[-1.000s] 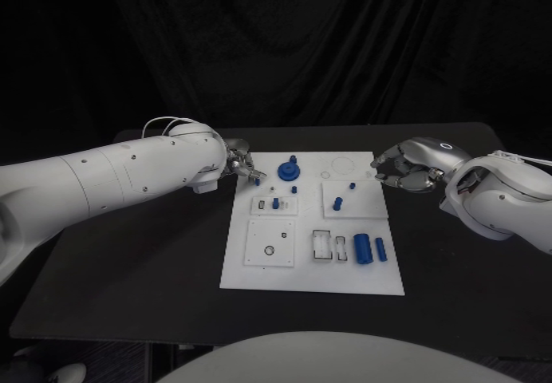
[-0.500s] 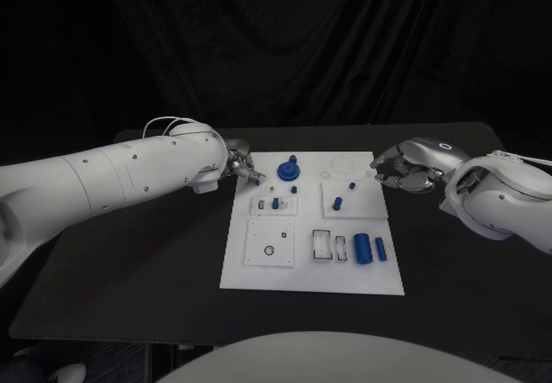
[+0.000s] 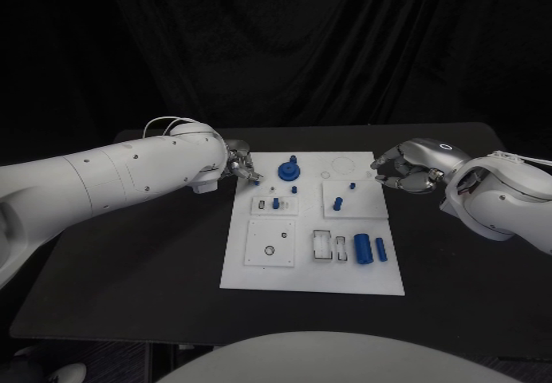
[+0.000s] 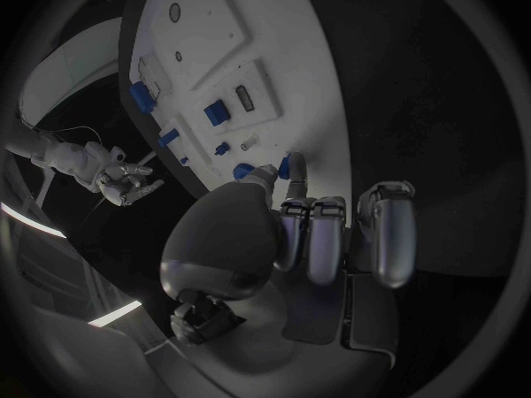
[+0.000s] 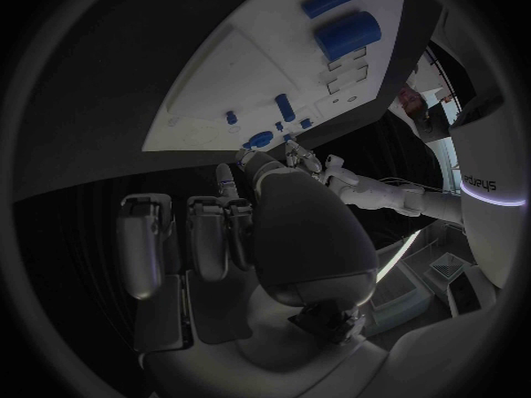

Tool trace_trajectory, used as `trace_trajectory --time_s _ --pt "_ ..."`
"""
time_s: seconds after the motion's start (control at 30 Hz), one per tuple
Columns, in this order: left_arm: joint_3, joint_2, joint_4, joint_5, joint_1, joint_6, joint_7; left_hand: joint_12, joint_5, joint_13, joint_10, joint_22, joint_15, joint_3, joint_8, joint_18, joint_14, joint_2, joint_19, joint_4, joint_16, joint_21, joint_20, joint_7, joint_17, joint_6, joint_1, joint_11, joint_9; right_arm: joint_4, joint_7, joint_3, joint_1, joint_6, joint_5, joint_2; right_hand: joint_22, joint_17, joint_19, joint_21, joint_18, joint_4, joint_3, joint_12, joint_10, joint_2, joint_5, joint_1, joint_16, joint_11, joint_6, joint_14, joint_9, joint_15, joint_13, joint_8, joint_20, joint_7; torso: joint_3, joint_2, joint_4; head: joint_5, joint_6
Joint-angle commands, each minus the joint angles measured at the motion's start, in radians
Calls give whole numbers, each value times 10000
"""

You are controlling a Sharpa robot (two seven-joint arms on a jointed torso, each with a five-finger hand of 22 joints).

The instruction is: Assemble the parts on the task board

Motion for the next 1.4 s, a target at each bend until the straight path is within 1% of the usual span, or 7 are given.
trace_trajectory --time_s 0.03,0.4,0.57,0.7,0.93,1.17,1.4 --pt "8 28 -3 75 -21 140 114 -44 -82 2631 1061 2048 12 164 -40 -9 1057 -4 44 -8 26 -65 16 -16 2634 23 107 4 -12 28 -134 7 -24 106 -20 -16 2508 2098 842 -40 -63 4 61 -39 832 21 63 -96 -26 59 86 933 -9 73 2312 -56 61 -14 -7 -7 4 6 0" --pt "8 39 -53 80 -29 203 208 -44 58 2631 1061 2030 17 1015 -102 4 1057 -249 2 -16 26 -123 15 -4 2634 -1 257 11 -7 39 -181 7 -24 177 -20 -29 2505 2100 837 -49 -61 -7 80 -51 820 22 66 -95 -25 58 89 933 -14 73 2294 -60 62 -16 -4 -4 8 0 0" --pt "8 26 -58 81 -35 173 266 -44 300 2631 1061 2031 -7 2046 -1 6 1057 -608 -3 -89 26 -121 -5 -41 2634 111 229 -17 143 41 -205 7 -24 210 -20 -35 2503 2101 834 -54 -59 -10 86 -56 815 23 67 -93 -24 57 89 934 -15 73 2286 -61 62 -19 -7 -7 0 13 0" --pt "8 -6 -26 82 -38 68 344 -44 306 2631 1061 2030 -19 3083 63 2 1057 -1000 -9 -240 26 -123 -3 -42 2634 123 30 -33 290 37 -223 7 -24 237 -20 -36 2502 2102 834 -55 -59 -11 88 -58 813 24 67 -93 -23 57 89 934 -16 73 2284 -61 62 -19 -5 -4 -3 14 0" --pt "8 -126 99 625 -42 -198 459 -44 247 2631 1061 2021 -17 4242 139 12 1057 -1396 -31 -780 26 -149 -18 -26 2634 95 -184 -25 492 38 -250 7 -24 261 -20 -44 2499 2097 828 -64 -56 -17 96 -66 804 24 68 -91 -26 54 88 933 -18 72 2271 -64 62 -24 -3 -9 3 25 0" --pt "8 -322 281 1062 -43 -558 730 -44 228 2631 1061 2007 -7 4491 175 21 1057 -1497 -60 -918 26 -191 -10 -20 2634 110 -315 -18 558 35 -271 7 -24 270 -20 -59 2499 2097 828 -64 -56 -17 96 -66 804 24 68 -91 -26 54 88 933 -18 72 2271 -64 62 -24 -5 -16 3 41 0" --pt "8 -489 432 1812 -43 -788 921 -44 -22 2631 1061 1984 -10 4670 259 39 1057 -1571 -114 -979 26 -265 -8 -45 2634 208 -541 -31 643 28 -285 7 -24 286 -20 -64 2499 2097 828 -64 -56 -17 96 -66 804 24 68 -91 -26 54 88 933 -18 72 2271 -64 62 -24 -7 -21 10 41 0"
